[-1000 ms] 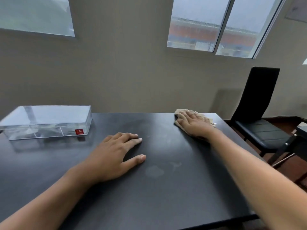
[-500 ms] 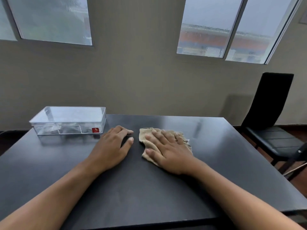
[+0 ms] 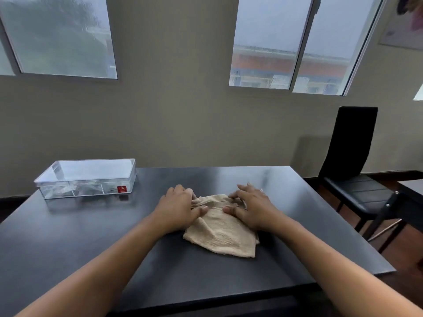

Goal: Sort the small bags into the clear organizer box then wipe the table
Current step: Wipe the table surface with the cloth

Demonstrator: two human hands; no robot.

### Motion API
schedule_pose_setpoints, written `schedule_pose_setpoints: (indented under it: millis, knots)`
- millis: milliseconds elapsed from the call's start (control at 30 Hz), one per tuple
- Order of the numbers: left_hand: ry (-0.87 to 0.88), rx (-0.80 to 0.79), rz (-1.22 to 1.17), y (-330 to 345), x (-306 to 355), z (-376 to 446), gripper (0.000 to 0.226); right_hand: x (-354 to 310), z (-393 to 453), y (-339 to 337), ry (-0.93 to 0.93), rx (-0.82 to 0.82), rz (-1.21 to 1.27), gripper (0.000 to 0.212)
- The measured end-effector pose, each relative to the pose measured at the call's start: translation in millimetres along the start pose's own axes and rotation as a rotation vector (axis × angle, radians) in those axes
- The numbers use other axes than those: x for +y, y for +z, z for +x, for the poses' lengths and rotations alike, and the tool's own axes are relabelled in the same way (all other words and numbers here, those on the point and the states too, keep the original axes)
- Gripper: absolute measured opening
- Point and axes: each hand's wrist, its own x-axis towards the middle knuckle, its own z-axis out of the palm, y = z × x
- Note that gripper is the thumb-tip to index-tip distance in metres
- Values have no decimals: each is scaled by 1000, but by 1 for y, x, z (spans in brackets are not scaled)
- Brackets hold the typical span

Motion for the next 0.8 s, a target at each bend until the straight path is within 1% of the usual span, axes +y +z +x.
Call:
schedule_pose_setpoints:
  millis: [33,100,167,233,300,400,467,533,633,800]
  knots:
    - [18,1,-22,0,2,-1,45,-3,-2,1,-34,48,31,43]
    - [73,58,-119,-1,5,-8,27,-8,-10,6,-96,151,50,23]
    - [123,133,-322,-5,11,-20,17,-9,-22,8,-123,233,119,11]
    - [167,215,-468,-10,23,-32,16,-7,-37,1,-118,298,335,12]
    - [228,294,-522,-16,40,-40,16,-7,-52,-14,-111,371,505,13]
    - [299,361,-590,-27,74,-44,19,-2,-70,-41,-135,504,571,12]
    - [323,366,-633,-34,98,-41,20,10,-79,-62,-143,600,515,10]
    - [343,339,-674,-34,120,-37,20,25,-91,-85,-126,631,400,9]
    - [353,297,-668,-22,150,-32,22,53,-108,-112,-94,582,283,10]
    - [320,226,-554,19,195,-26,33,113,-128,-128,-6,468,130,13]
